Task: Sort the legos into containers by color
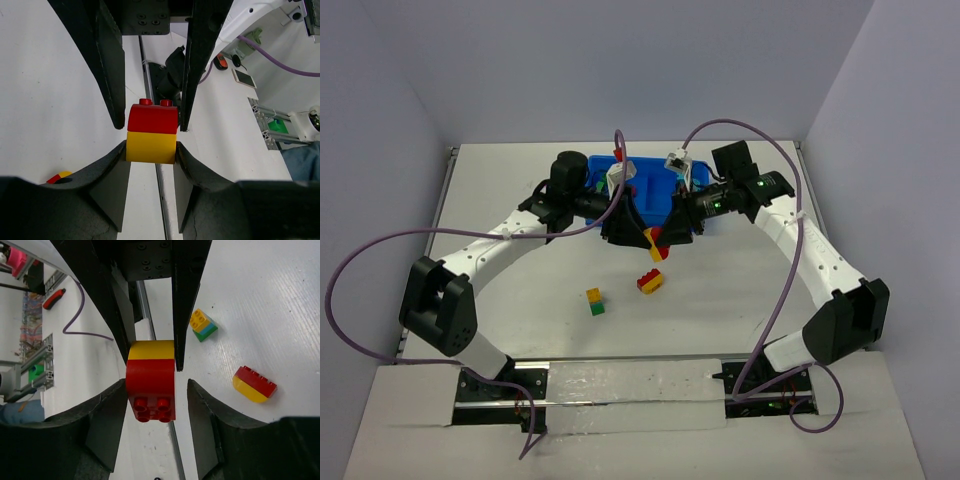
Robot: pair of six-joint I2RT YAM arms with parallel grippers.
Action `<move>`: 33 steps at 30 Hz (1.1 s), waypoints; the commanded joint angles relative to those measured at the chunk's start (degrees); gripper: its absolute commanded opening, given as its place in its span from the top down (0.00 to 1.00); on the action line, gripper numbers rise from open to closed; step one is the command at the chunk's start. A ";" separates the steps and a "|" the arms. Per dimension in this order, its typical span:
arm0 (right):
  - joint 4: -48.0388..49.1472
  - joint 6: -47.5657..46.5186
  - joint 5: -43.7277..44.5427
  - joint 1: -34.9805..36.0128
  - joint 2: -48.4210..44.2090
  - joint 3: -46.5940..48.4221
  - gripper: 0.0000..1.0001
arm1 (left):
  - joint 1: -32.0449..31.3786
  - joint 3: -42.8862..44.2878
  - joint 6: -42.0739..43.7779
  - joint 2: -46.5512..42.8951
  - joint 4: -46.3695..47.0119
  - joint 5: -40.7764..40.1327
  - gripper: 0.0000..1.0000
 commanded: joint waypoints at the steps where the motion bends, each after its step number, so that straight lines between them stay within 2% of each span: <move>1: -0.39 -1.67 0.20 1.27 0.38 0.94 0.44 | -0.35 2.38 0.57 0.00 0.41 -0.27 1.00; 3: -0.78 -2.09 0.41 1.71 0.52 0.95 0.45 | -0.40 2.29 0.65 0.03 0.35 -0.41 1.00; 6: -0.94 -2.34 0.49 1.97 0.61 0.94 0.59 | -0.41 2.29 0.84 0.03 0.17 -0.50 1.00; 8: -0.63 -2.00 0.40 1.93 0.52 1.00 0.73 | -0.41 2.20 1.46 0.03 -0.19 -0.64 1.00; 10: -0.66 -1.87 0.32 1.97 0.52 1.10 0.81 | -0.41 2.08 2.15 -0.06 -0.91 -0.75 1.00; 16: -1.47 -1.99 0.32 1.88 0.26 1.29 0.91 | -0.15 1.68 5.49 -0.41 -5.01 -1.64 1.00; 19: -2.11 -2.36 0.39 1.33 -0.38 1.31 1.00 | 0.47 1.67 9.02 -0.44 -8.85 -1.70 1.00; 27: -4.72 -4.19 -0.03 -2.16 -0.44 2.79 1.00 | 6.01 -1.57 12.44 -3.14 -12.83 -3.22 1.00; 30: -4.99 -4.74 0.55 -2.87 0.39 3.73 1.00 | 10.10 -0.81 17.14 -3.81 -16.87 -4.43 1.00; 33: -3.02 -4.20 4.28 -3.08 1.24 4.92 1.00 | 13.03 0.46 19.92 -4.57 -20.18 -7.67 1.00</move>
